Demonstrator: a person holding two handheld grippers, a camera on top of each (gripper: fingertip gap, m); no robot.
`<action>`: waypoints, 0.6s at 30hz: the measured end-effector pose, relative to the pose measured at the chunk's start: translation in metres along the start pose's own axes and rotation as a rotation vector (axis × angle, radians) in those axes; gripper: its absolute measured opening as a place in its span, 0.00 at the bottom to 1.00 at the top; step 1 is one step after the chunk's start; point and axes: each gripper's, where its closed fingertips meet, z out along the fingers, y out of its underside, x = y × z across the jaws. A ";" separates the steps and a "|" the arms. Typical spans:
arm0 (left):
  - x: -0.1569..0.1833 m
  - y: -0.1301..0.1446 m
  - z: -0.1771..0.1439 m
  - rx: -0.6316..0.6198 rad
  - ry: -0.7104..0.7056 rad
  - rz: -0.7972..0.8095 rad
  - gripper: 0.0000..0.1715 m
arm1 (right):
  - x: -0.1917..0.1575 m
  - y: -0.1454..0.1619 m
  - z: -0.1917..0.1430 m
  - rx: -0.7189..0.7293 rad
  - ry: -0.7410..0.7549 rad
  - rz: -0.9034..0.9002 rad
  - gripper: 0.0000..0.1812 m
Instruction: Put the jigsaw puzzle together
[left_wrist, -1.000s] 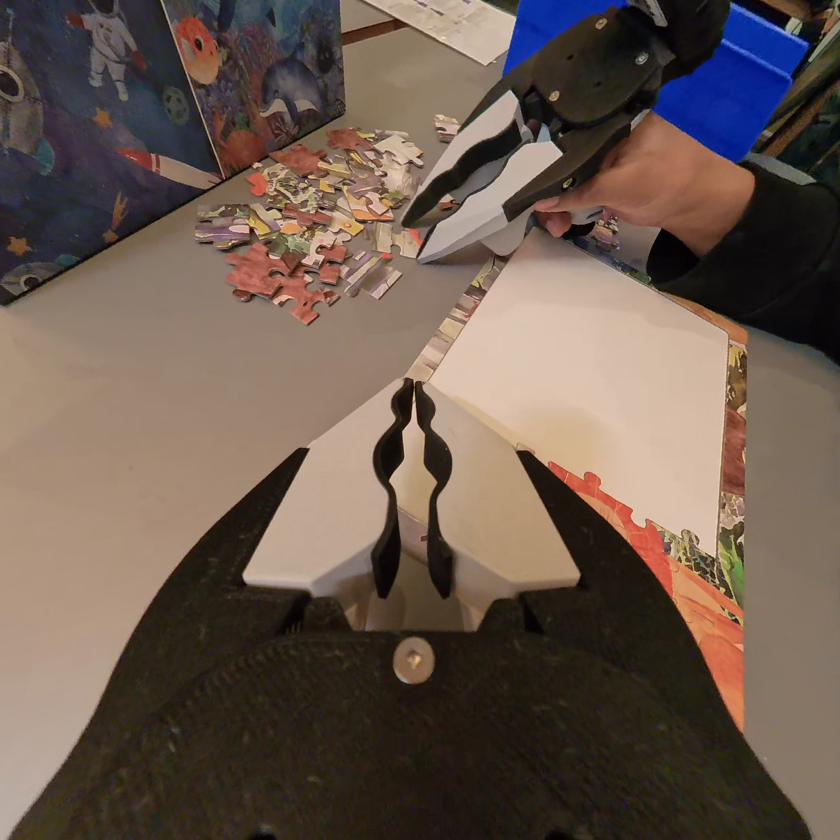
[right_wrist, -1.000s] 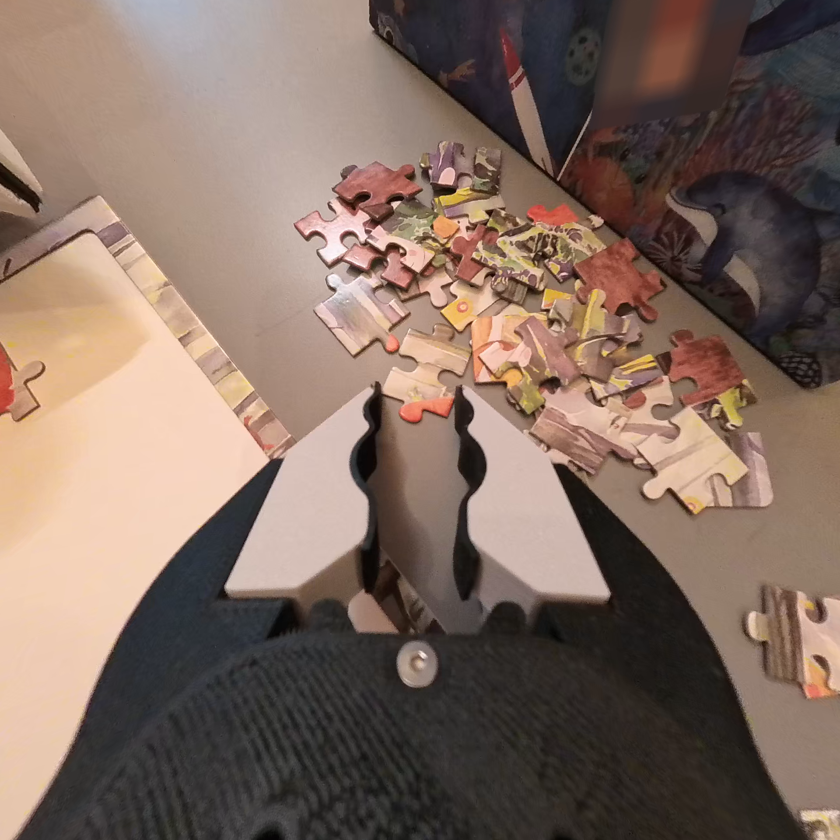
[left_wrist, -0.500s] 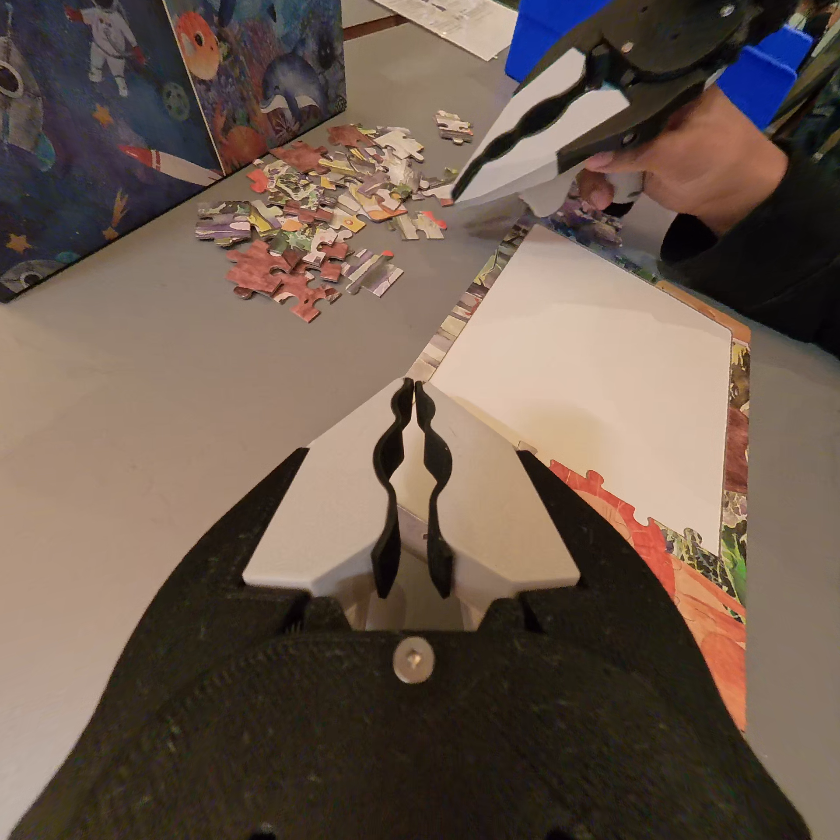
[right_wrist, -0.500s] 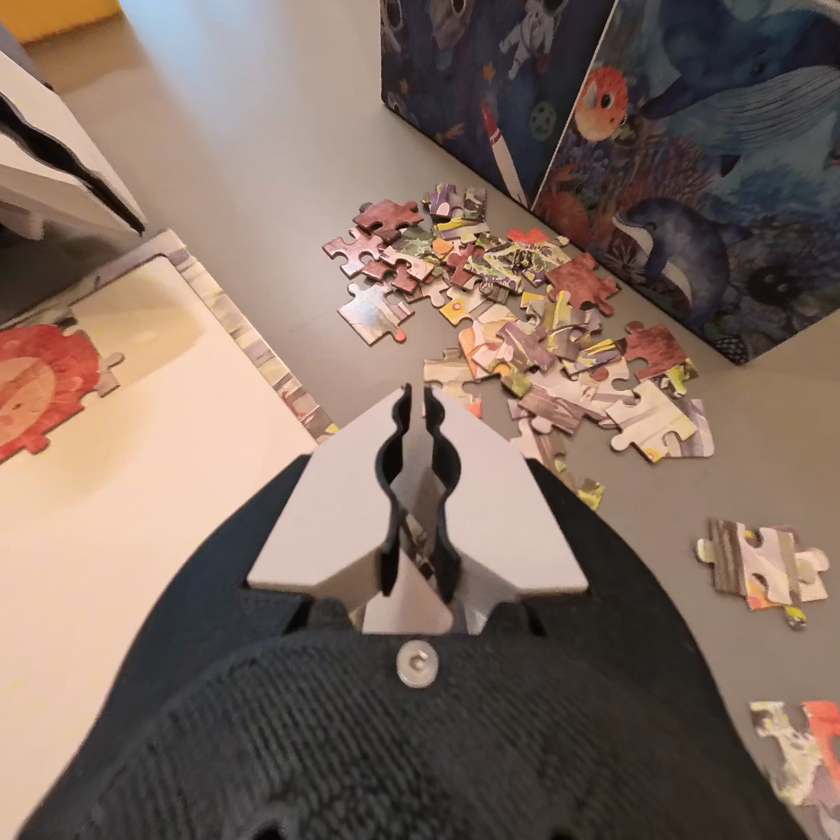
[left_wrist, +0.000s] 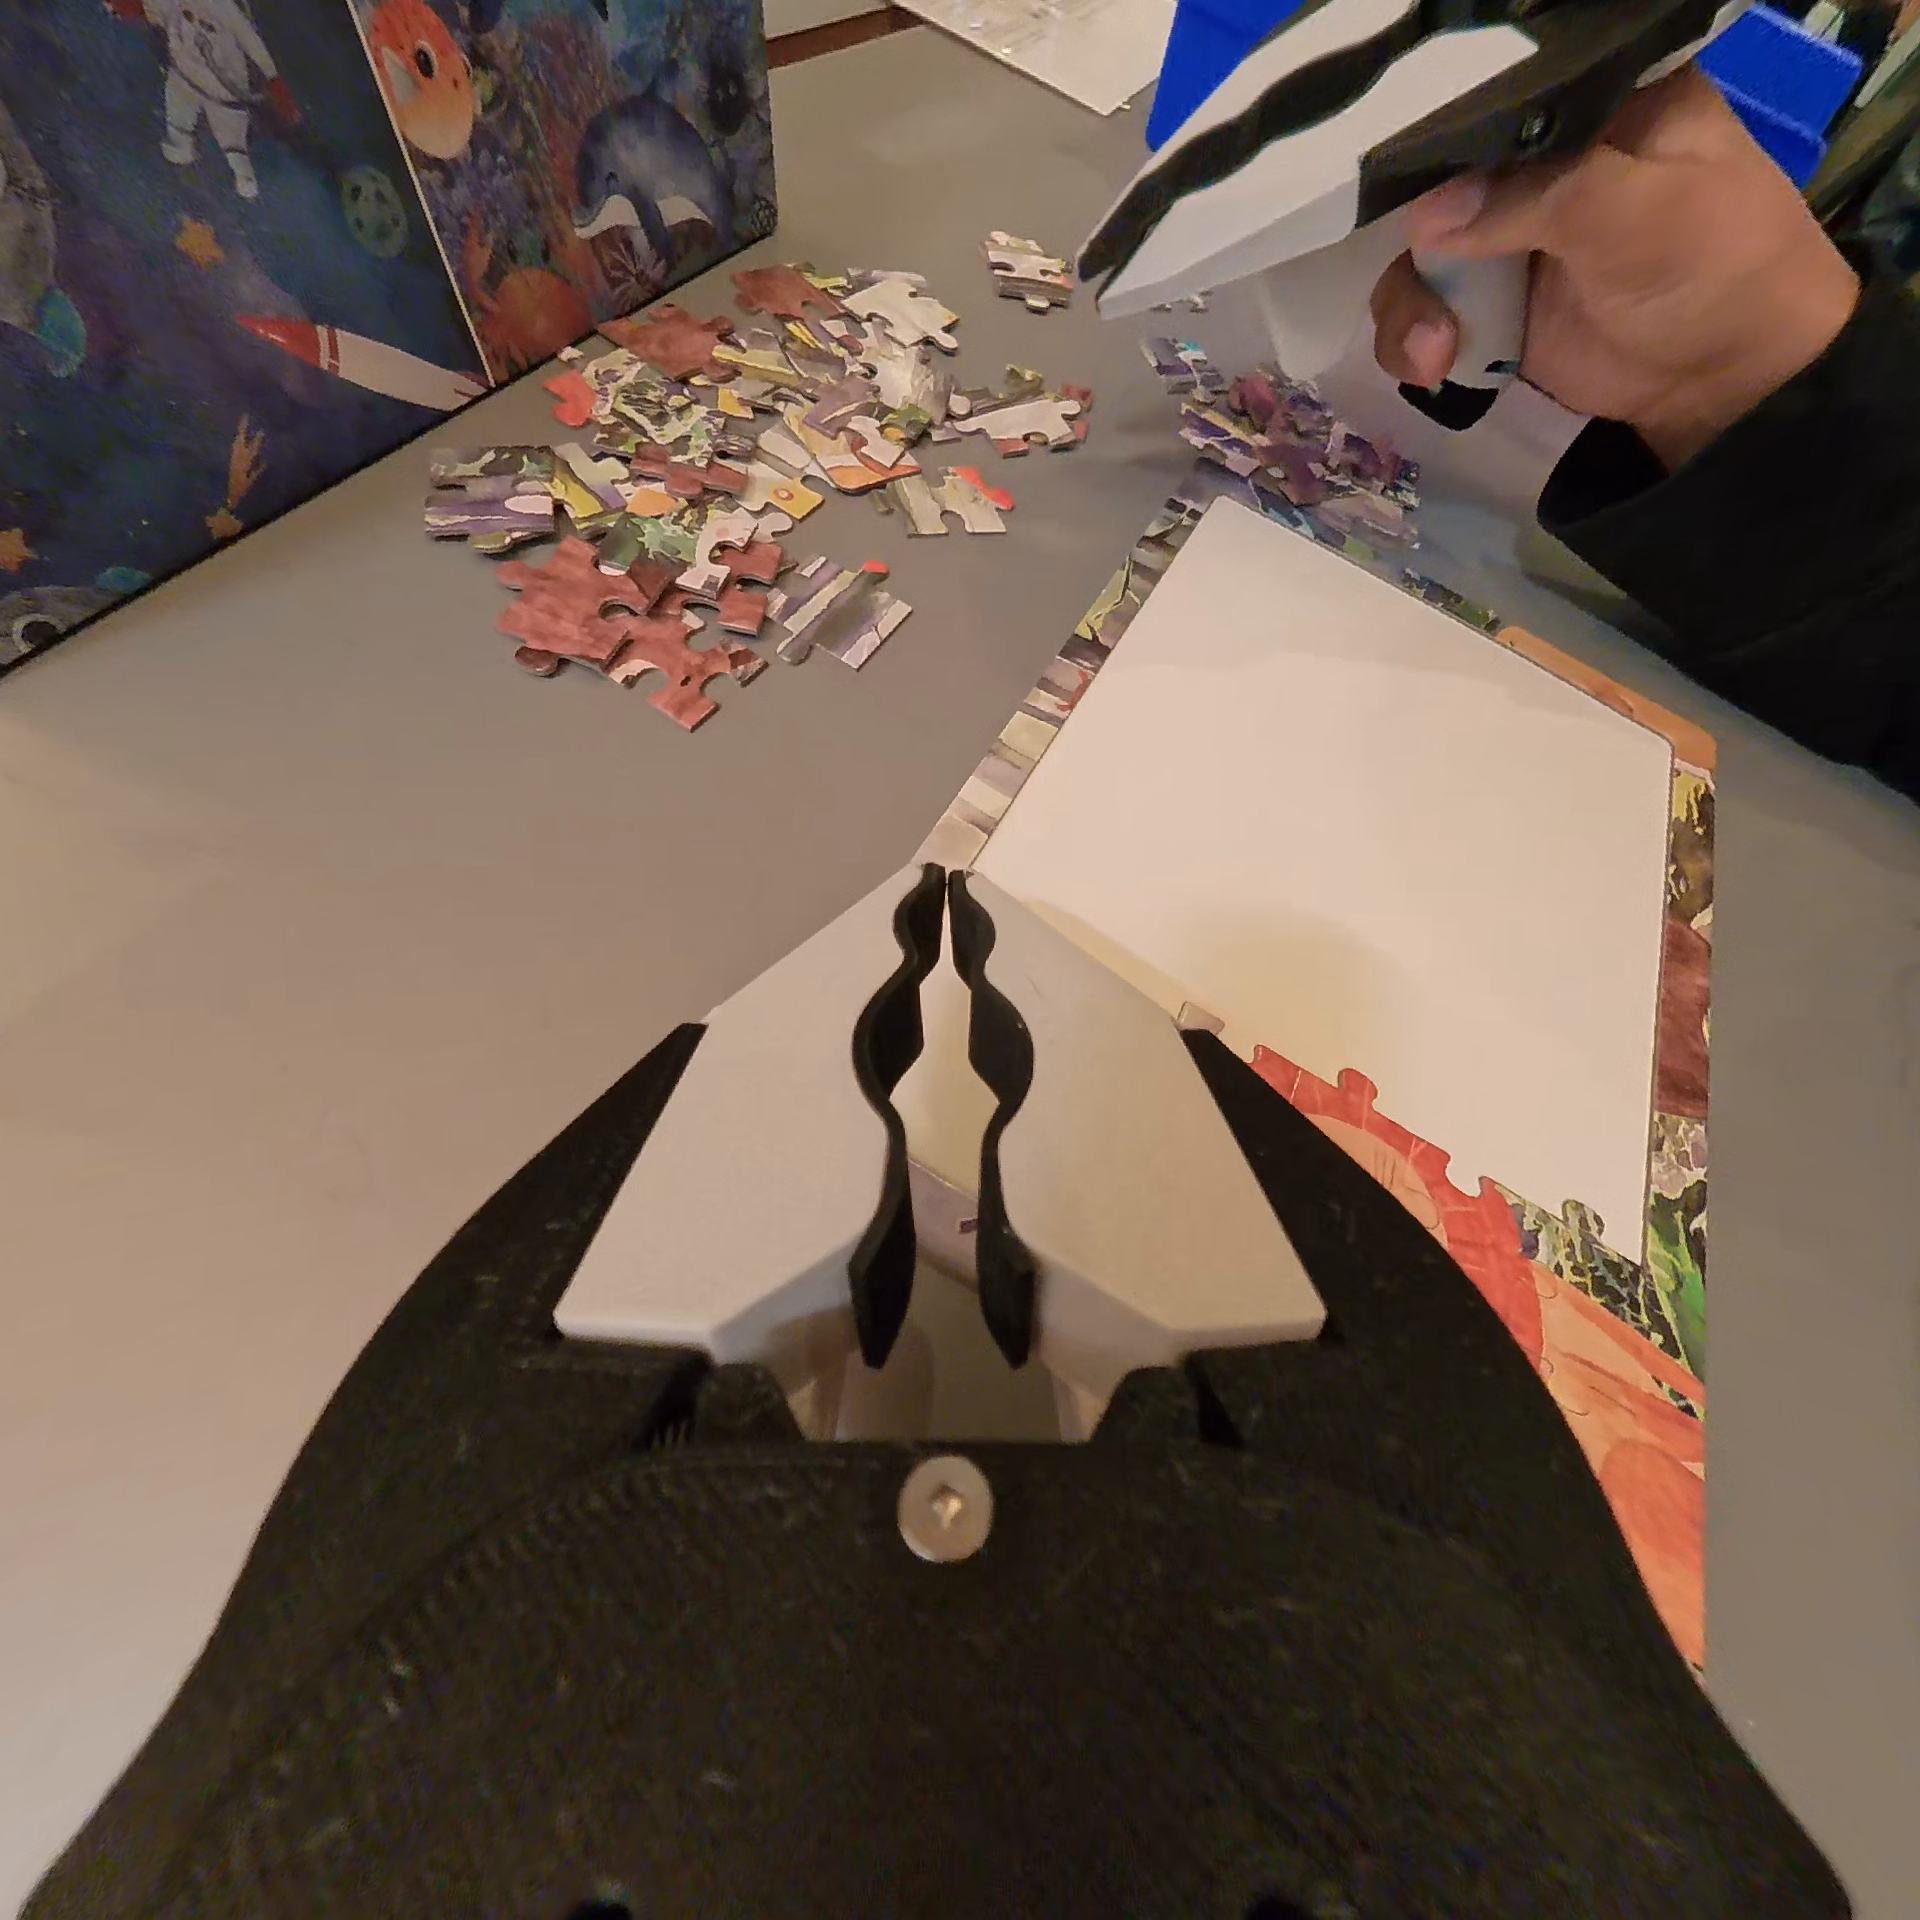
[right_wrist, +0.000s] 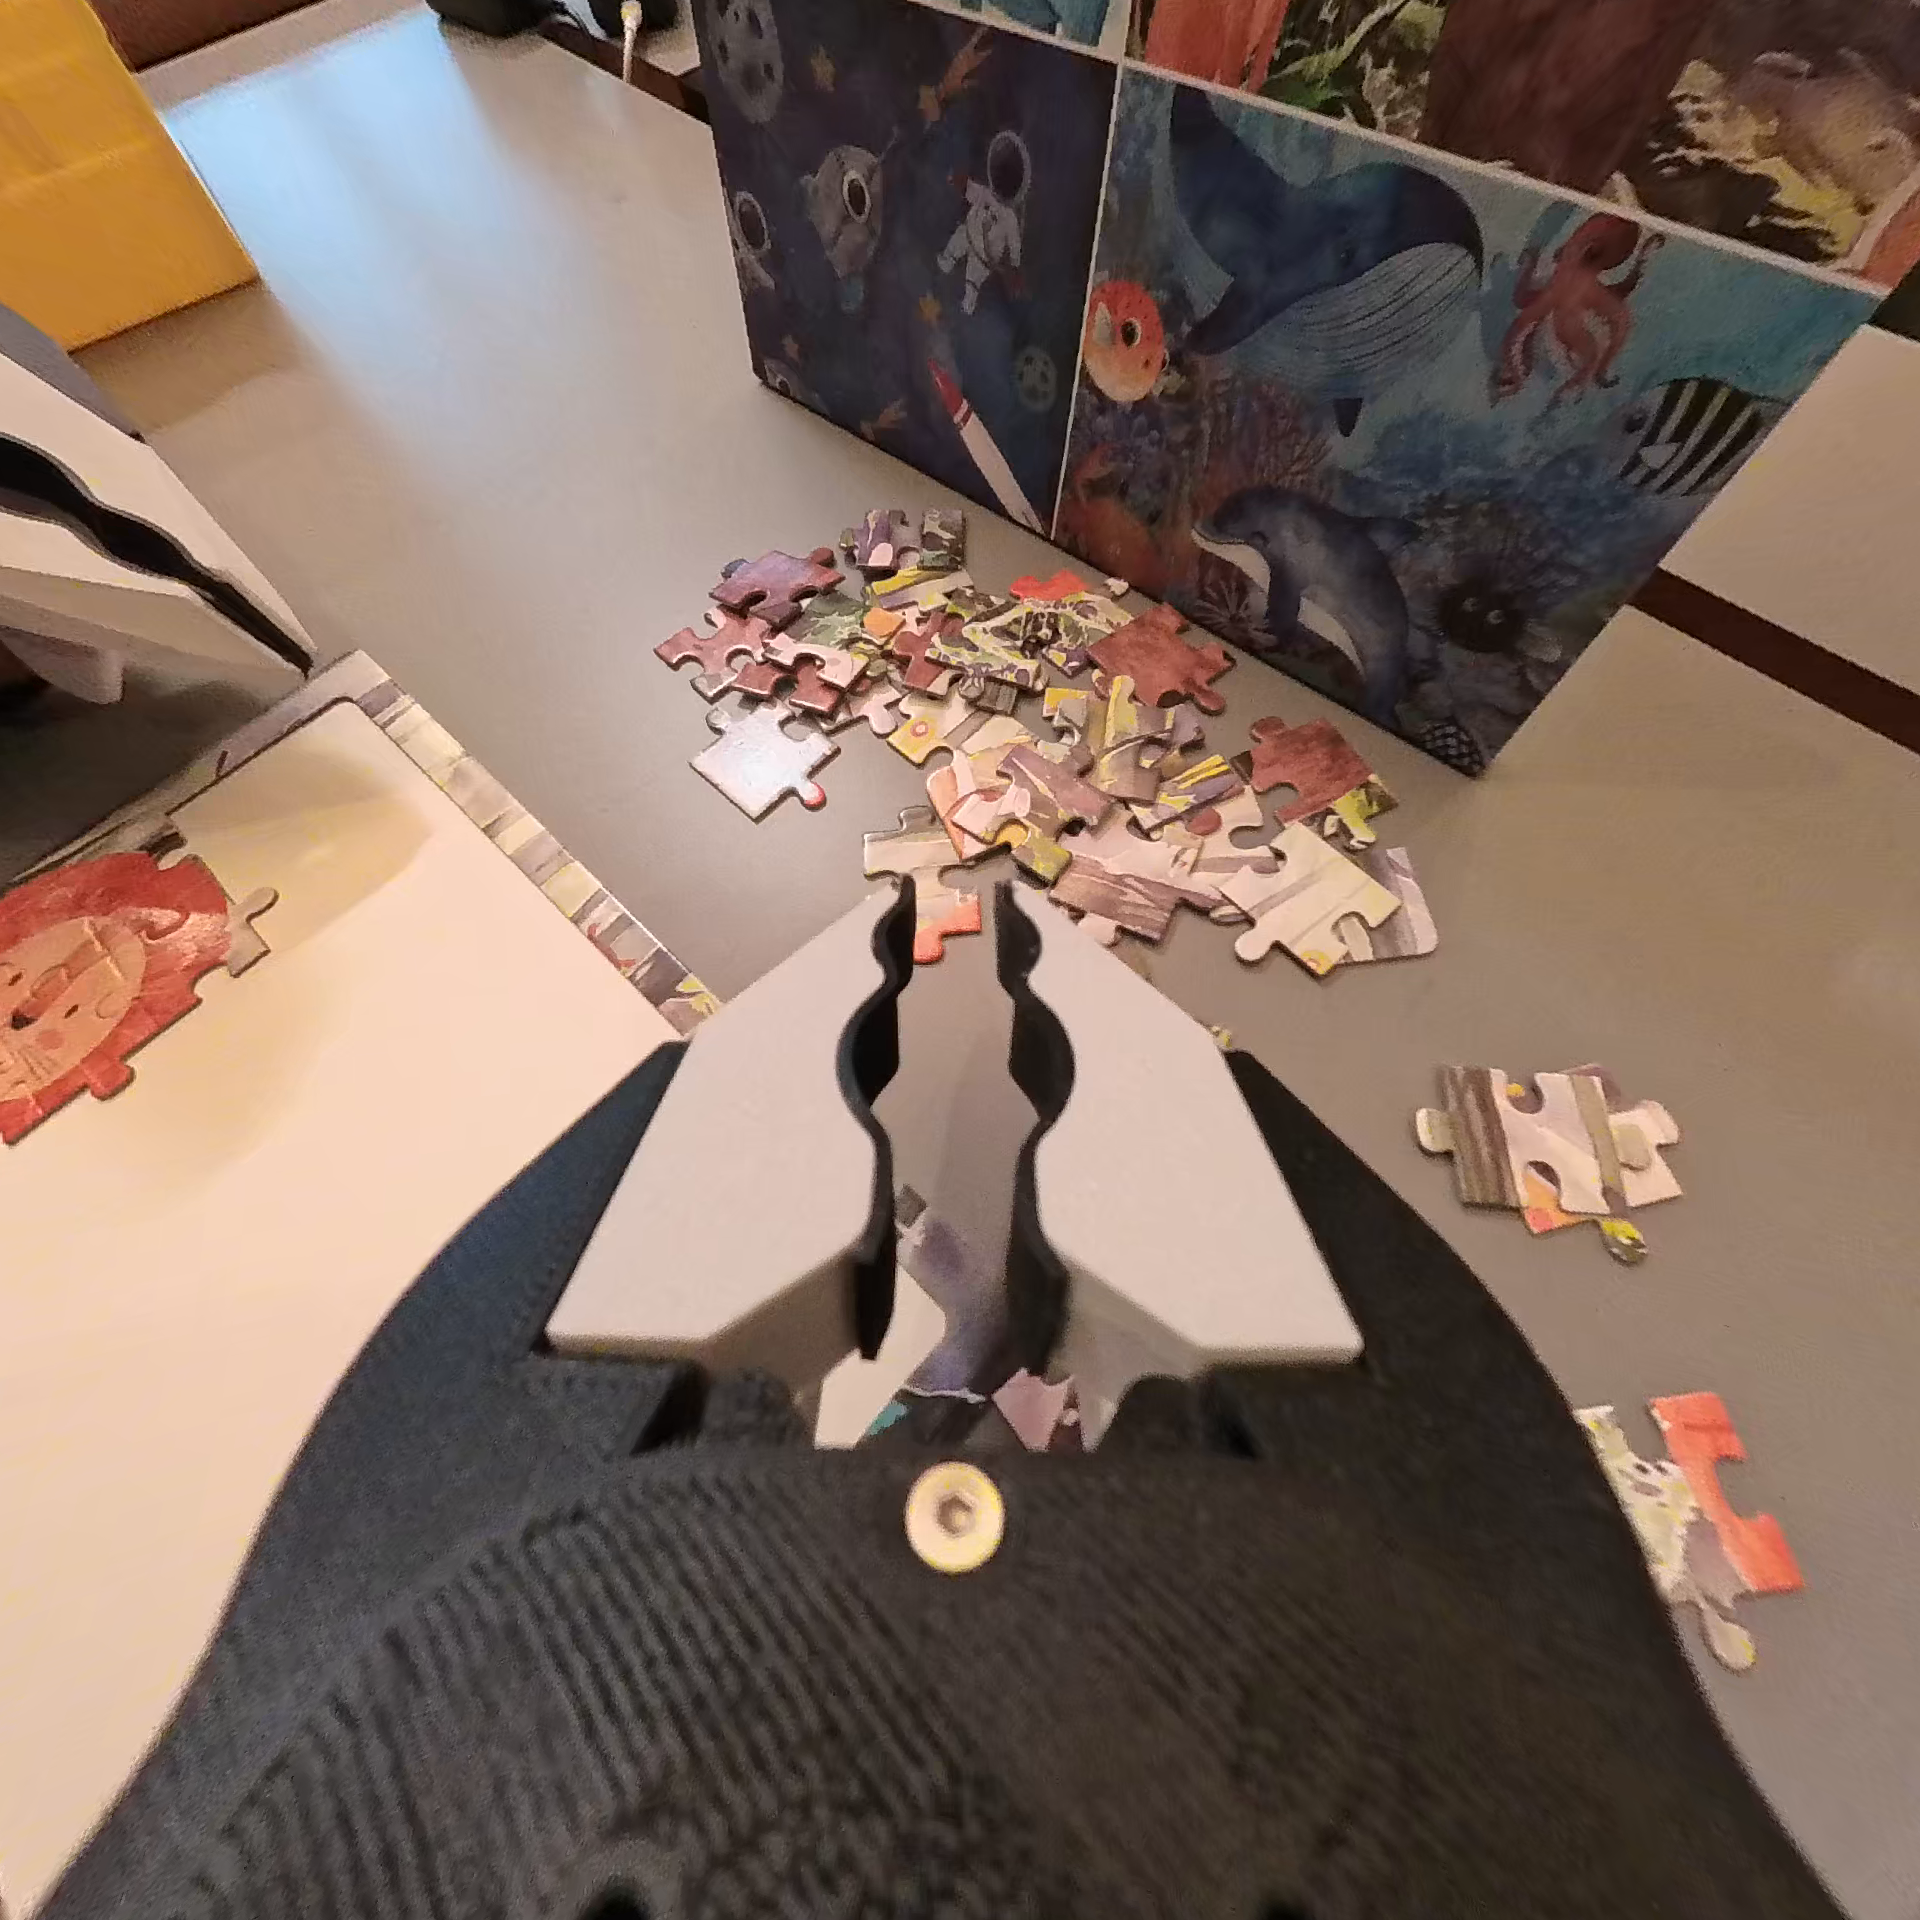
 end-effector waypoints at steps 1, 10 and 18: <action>0.000 0.000 0.000 -0.002 0.000 0.000 0.00 | 0.001 0.001 0.000 -0.004 0.005 -0.005 0.07; 0.002 0.001 0.001 -0.003 0.006 0.001 0.00 | 0.002 0.009 0.007 -0.039 0.030 -0.037 0.08; 0.003 0.001 0.002 -0.008 0.007 0.006 0.00 | -0.010 0.024 0.022 -0.098 -0.027 -0.018 0.12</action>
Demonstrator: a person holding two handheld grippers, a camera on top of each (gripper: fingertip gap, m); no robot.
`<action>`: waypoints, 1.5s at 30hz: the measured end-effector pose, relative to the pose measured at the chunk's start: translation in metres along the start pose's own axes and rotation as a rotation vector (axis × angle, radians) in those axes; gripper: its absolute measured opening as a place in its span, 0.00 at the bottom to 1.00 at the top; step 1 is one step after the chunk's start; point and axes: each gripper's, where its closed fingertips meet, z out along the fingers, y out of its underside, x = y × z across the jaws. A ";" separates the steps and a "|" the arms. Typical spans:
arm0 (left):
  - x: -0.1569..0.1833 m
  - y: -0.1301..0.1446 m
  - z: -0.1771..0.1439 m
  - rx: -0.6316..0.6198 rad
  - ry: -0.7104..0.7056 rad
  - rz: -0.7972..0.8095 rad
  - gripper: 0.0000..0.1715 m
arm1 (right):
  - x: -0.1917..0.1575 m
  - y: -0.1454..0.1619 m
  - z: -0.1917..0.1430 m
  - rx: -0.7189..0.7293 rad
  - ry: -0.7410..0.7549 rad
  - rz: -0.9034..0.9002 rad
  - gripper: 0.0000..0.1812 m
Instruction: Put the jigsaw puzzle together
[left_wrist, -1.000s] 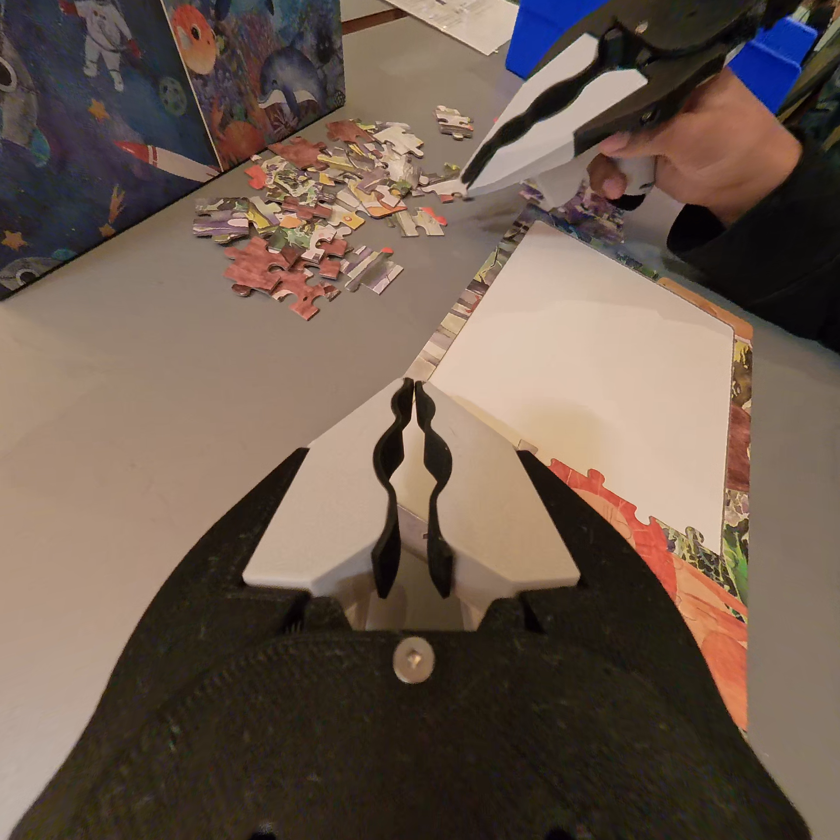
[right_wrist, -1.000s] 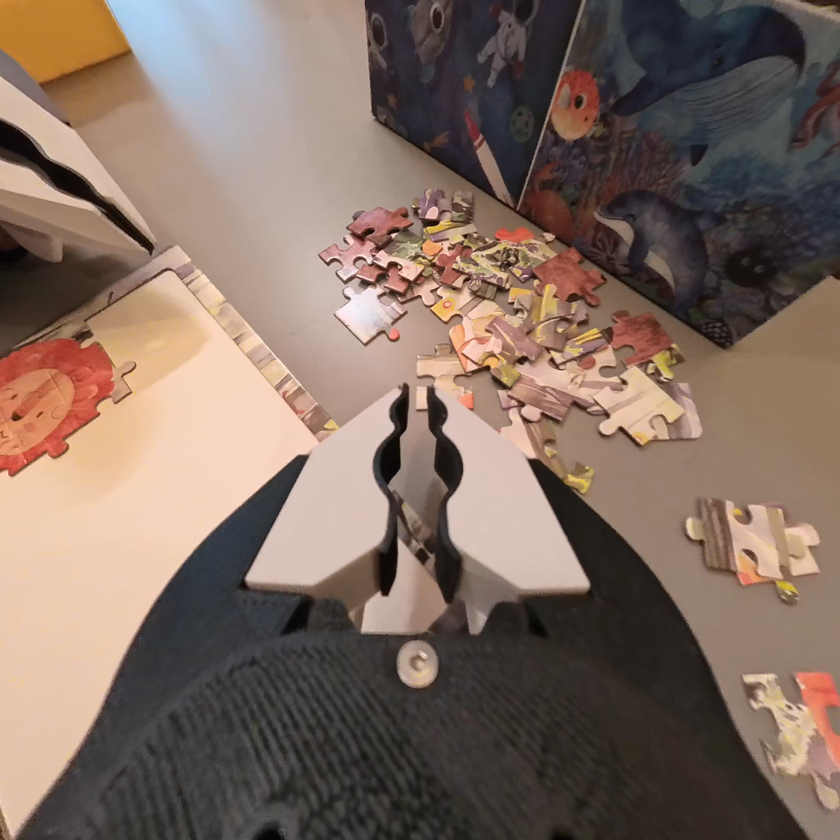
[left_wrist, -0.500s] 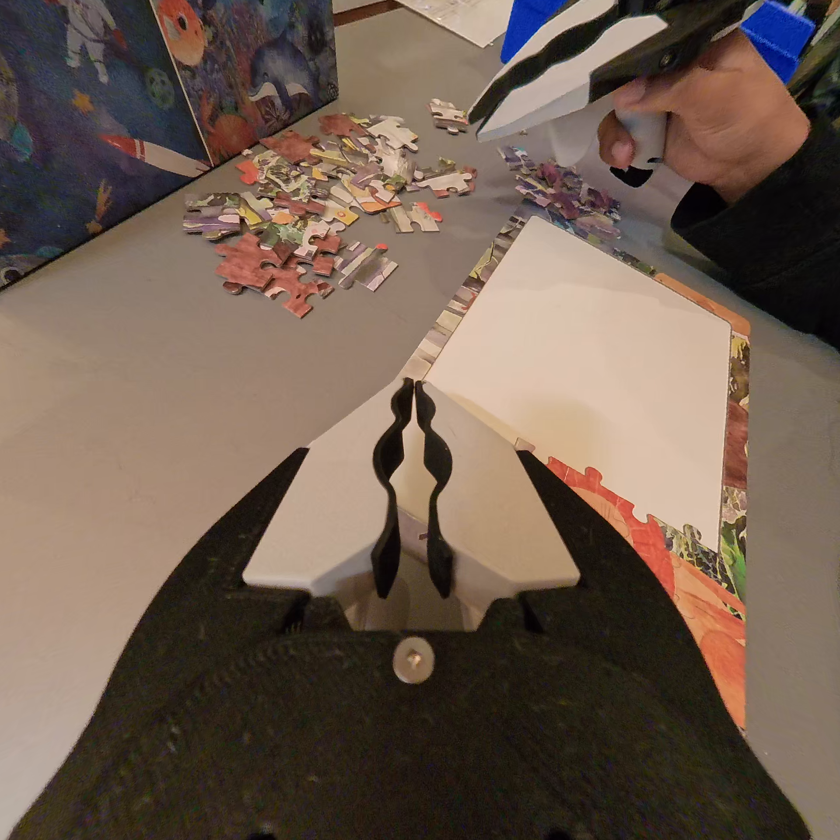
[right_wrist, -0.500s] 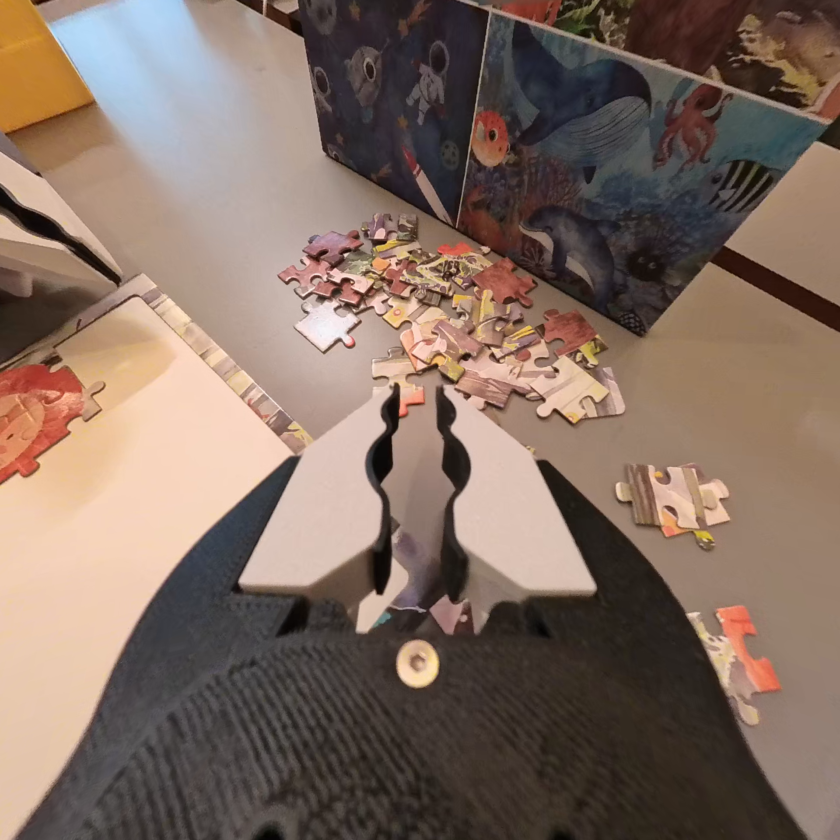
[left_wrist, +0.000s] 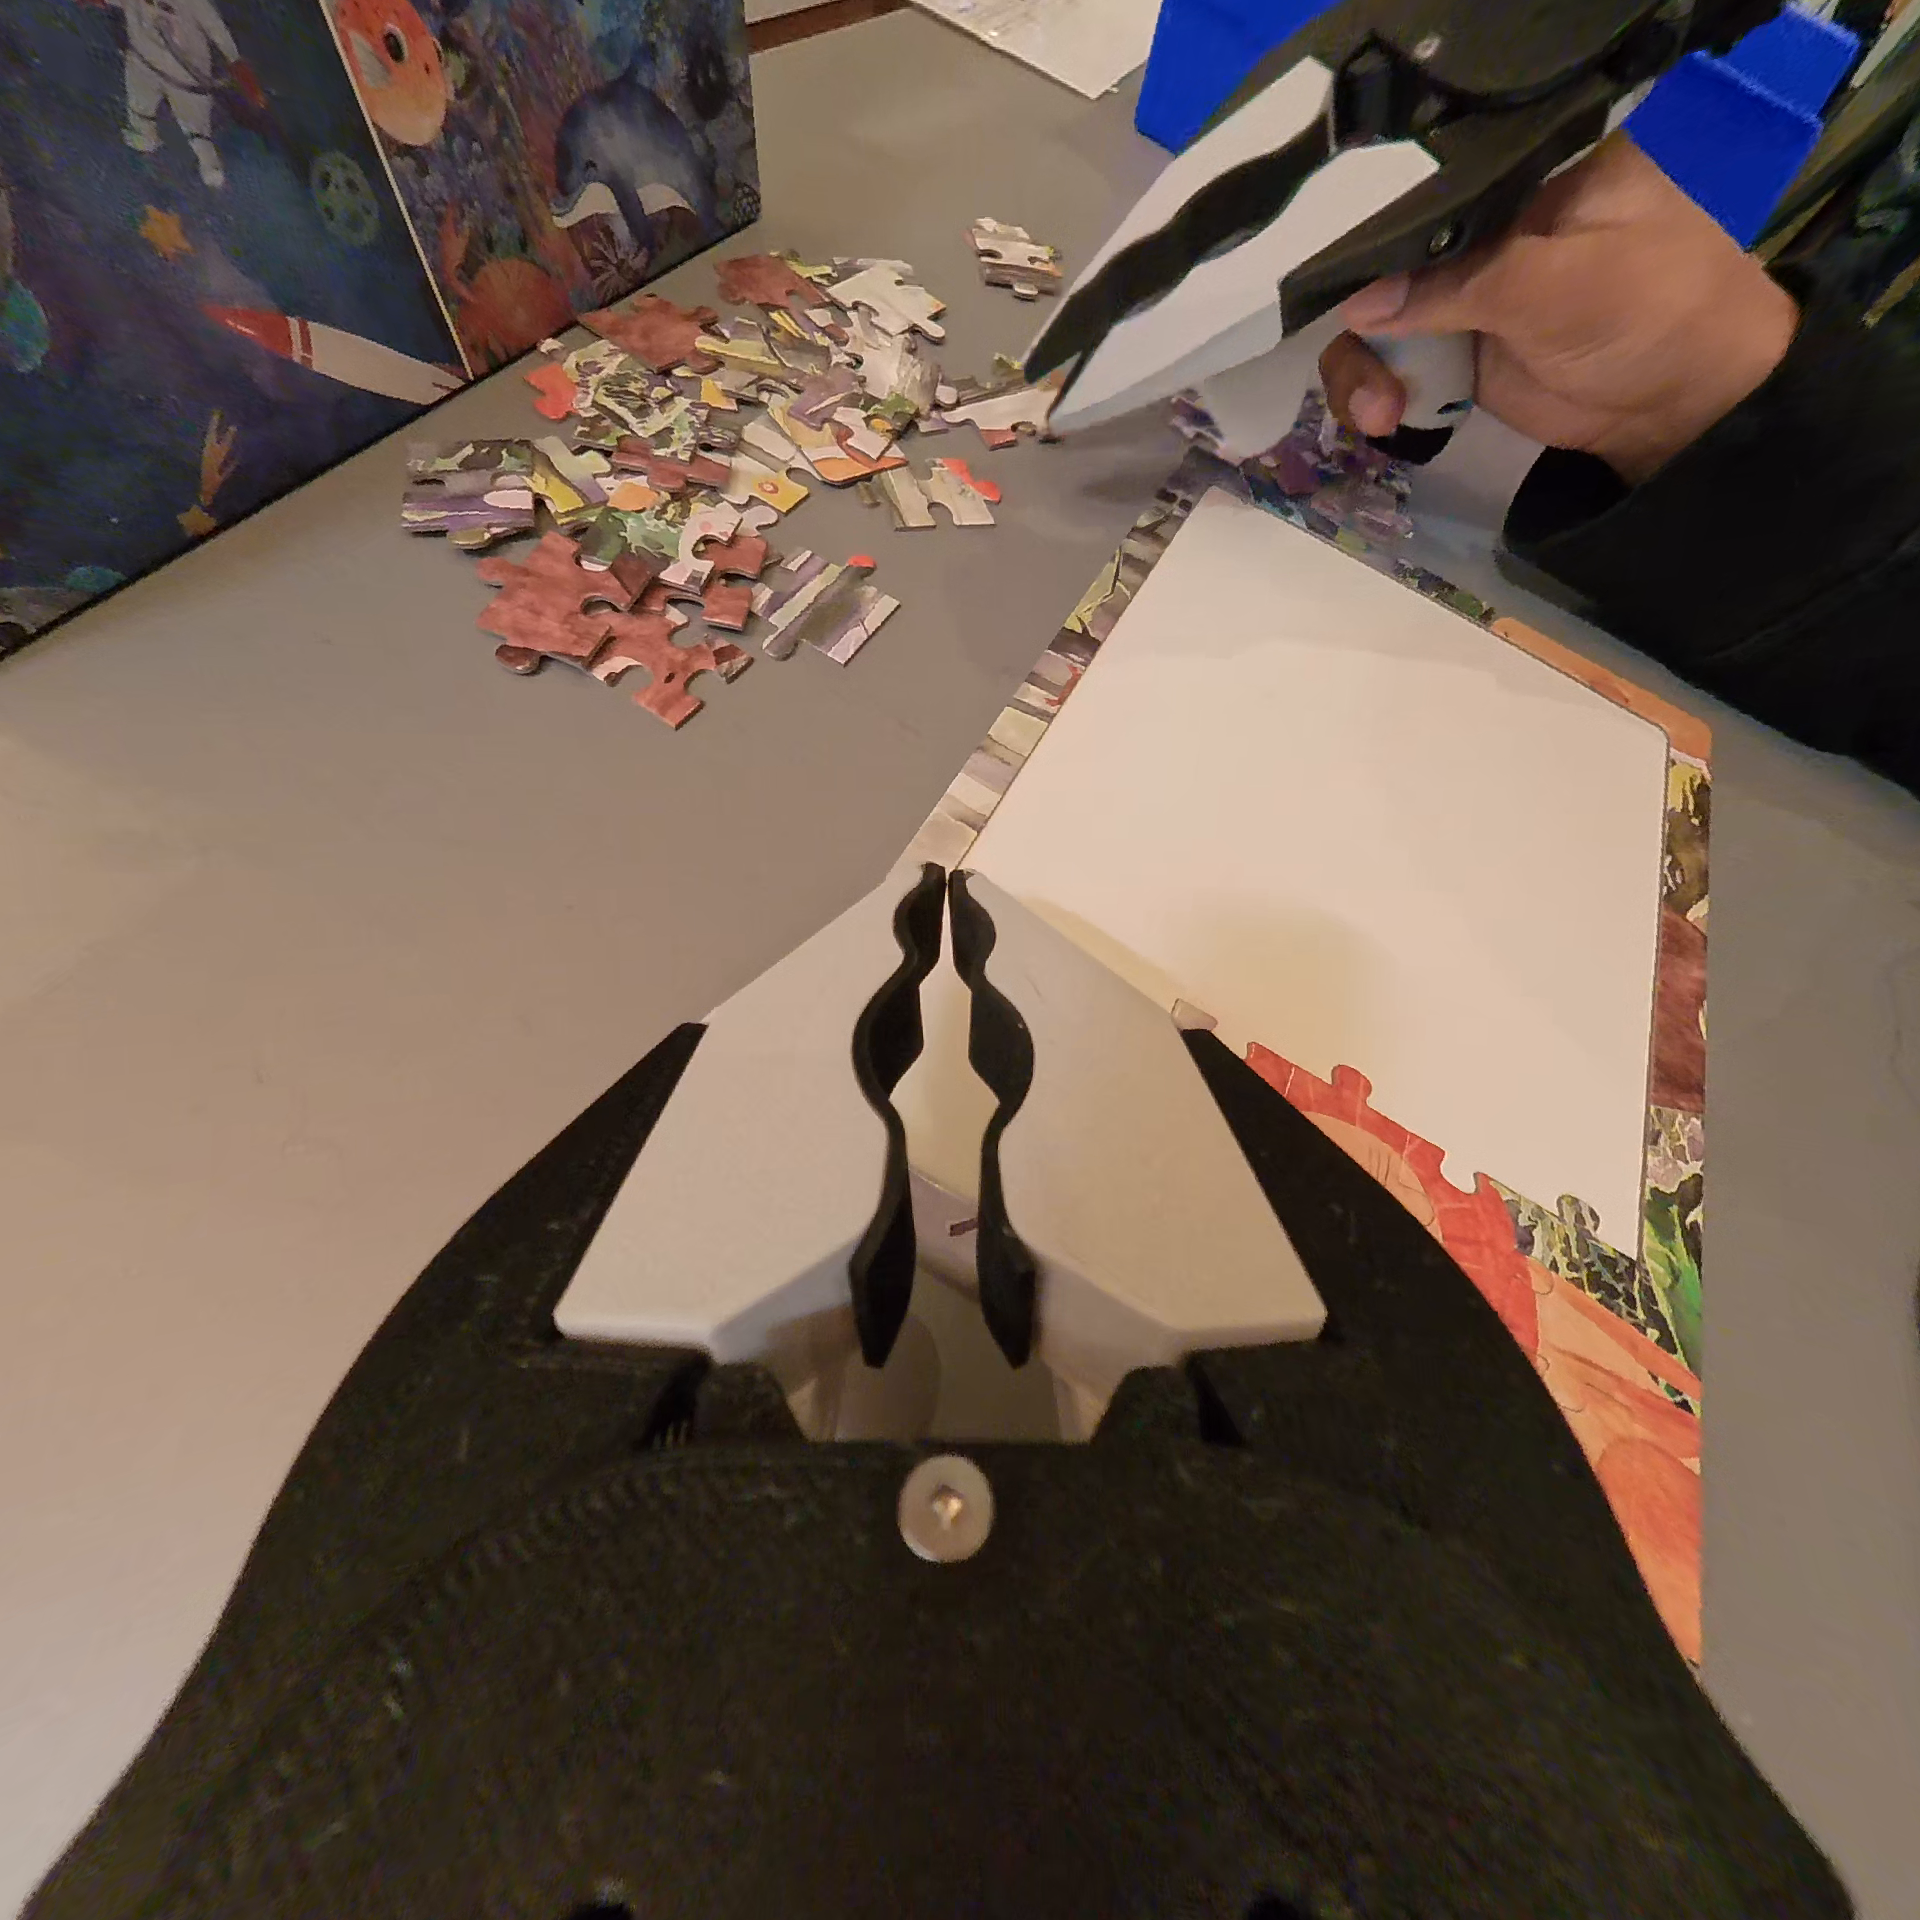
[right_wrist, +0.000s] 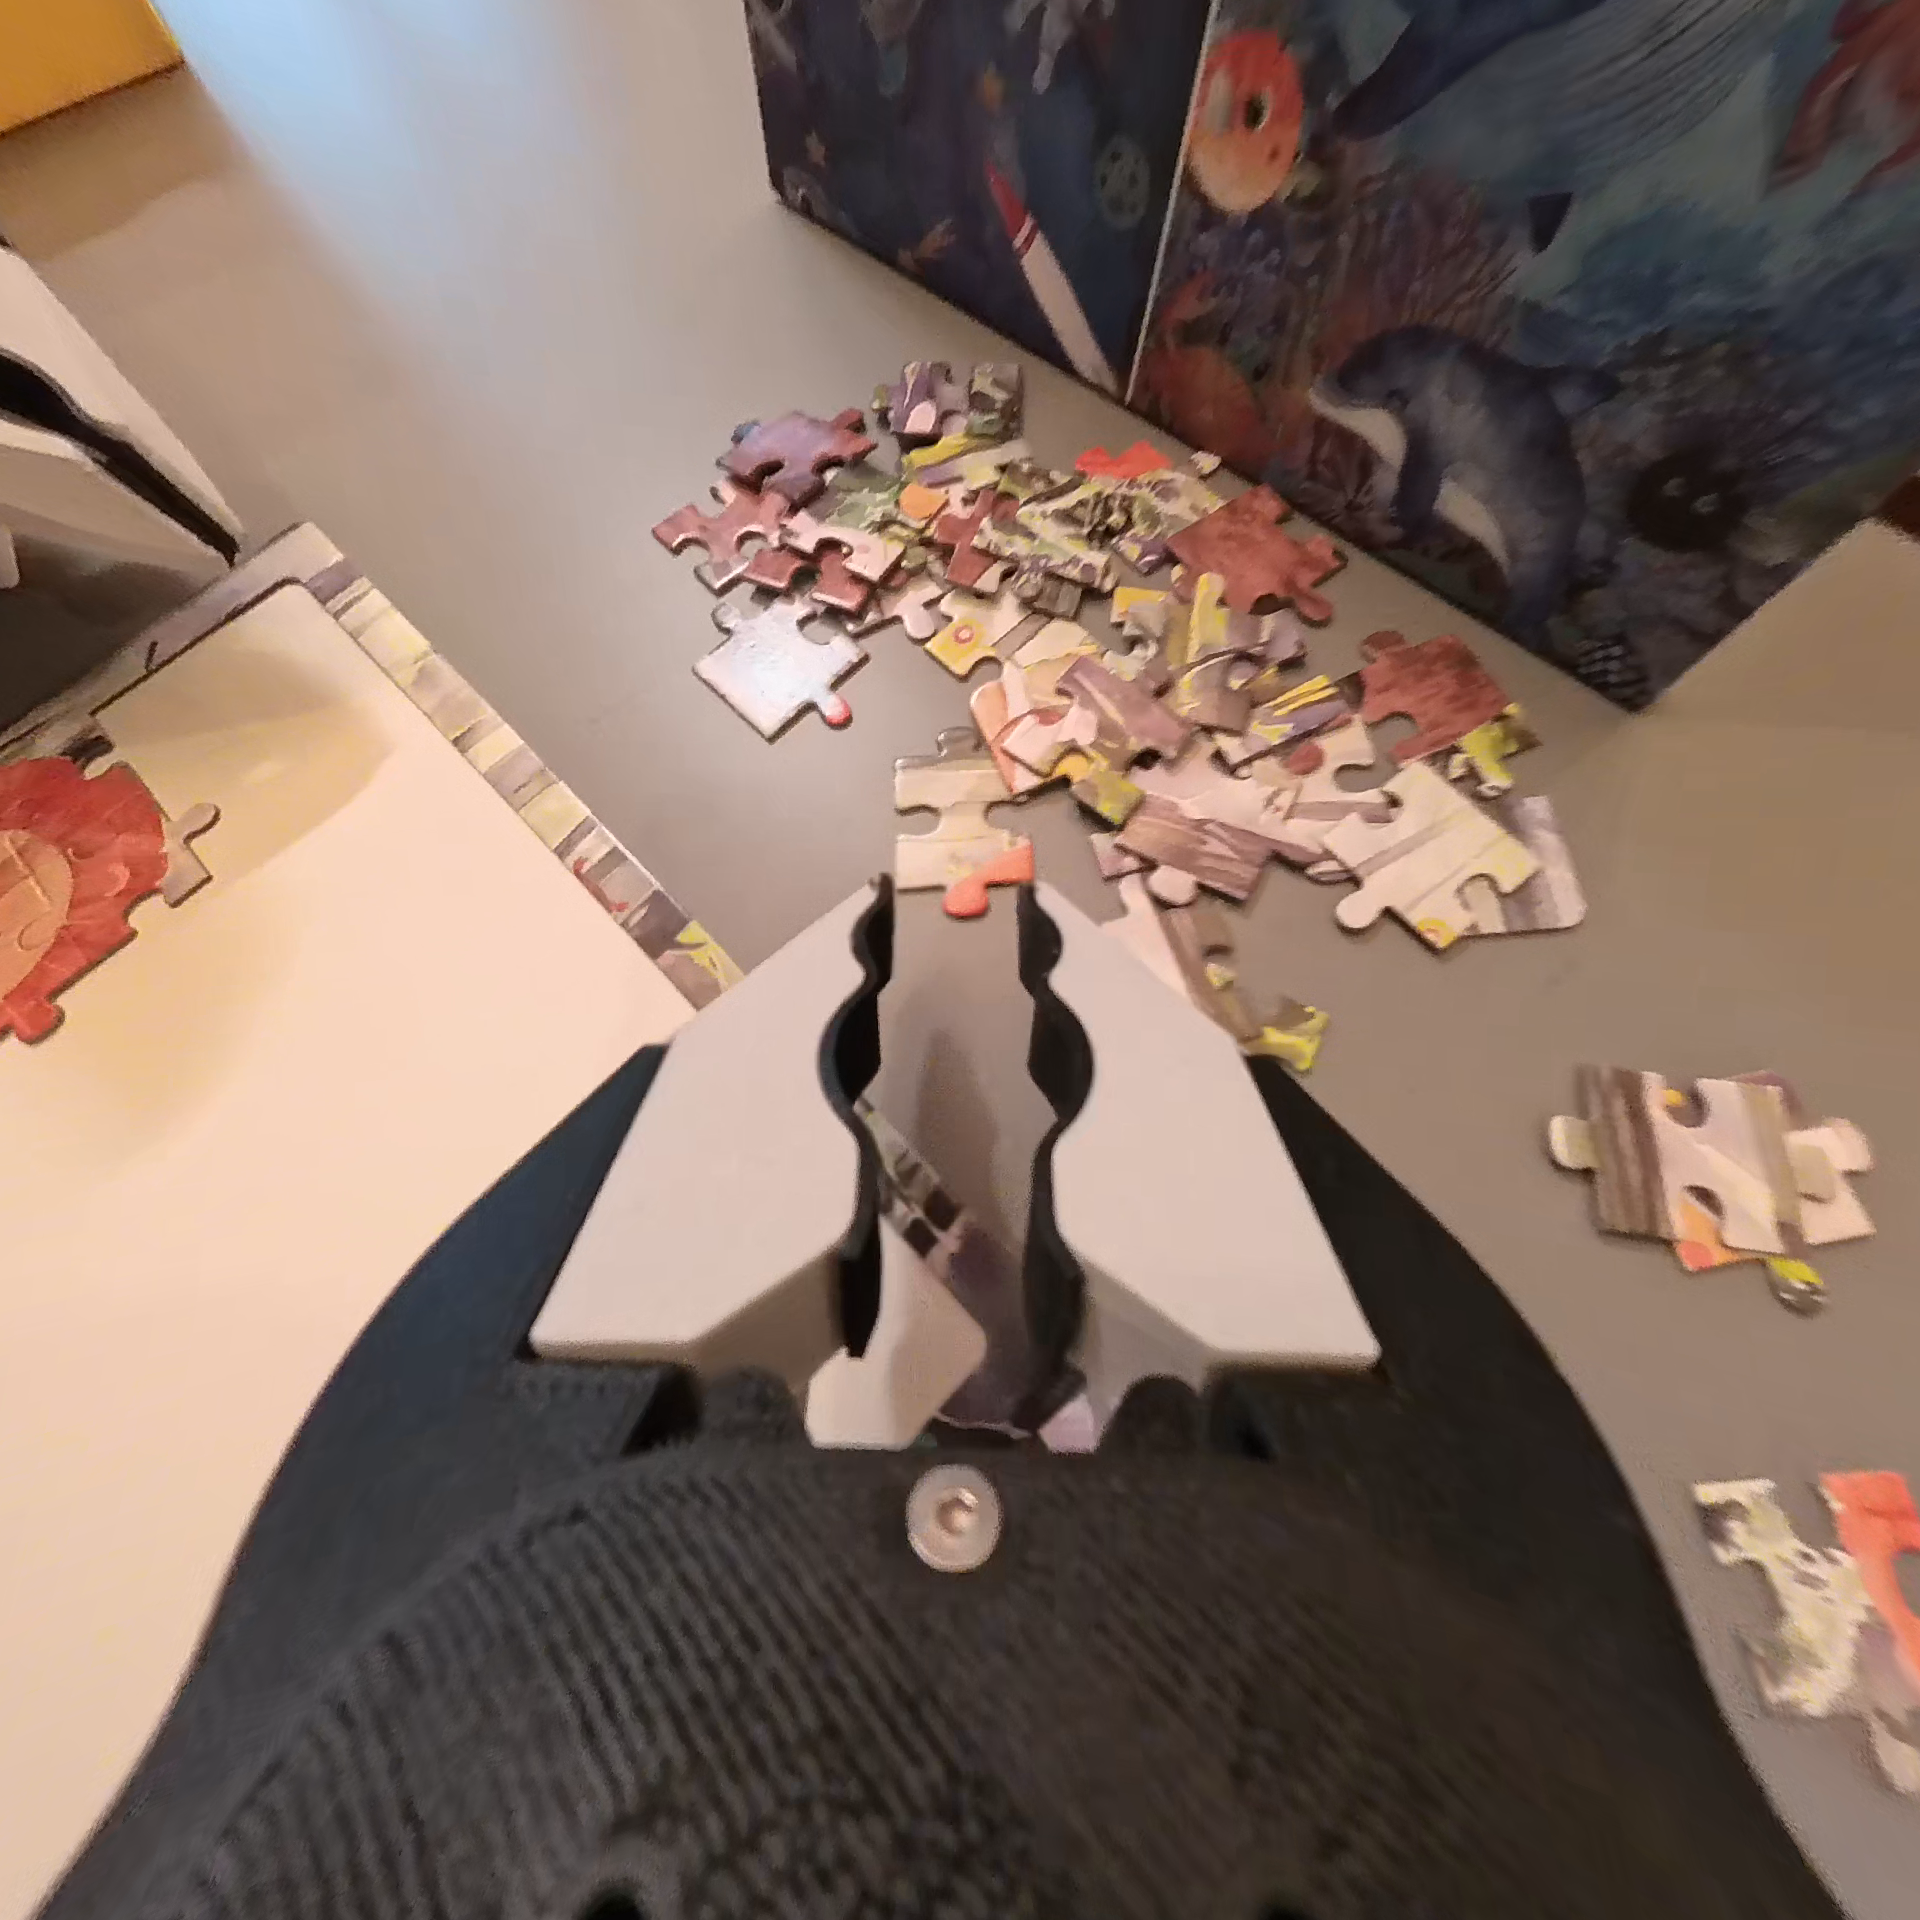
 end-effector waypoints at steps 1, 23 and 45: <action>0.000 0.000 0.000 0.000 0.000 0.000 0.00 | -0.003 0.004 0.004 -0.021 -0.013 0.003 0.15; 0.005 0.001 0.003 -0.013 0.006 0.018 0.00 | -0.027 -0.006 0.024 0.008 -0.155 0.111 0.34; 0.010 0.000 0.004 -0.018 -0.001 0.051 0.00 | -0.039 -0.006 0.028 -0.051 -0.190 -0.091 0.33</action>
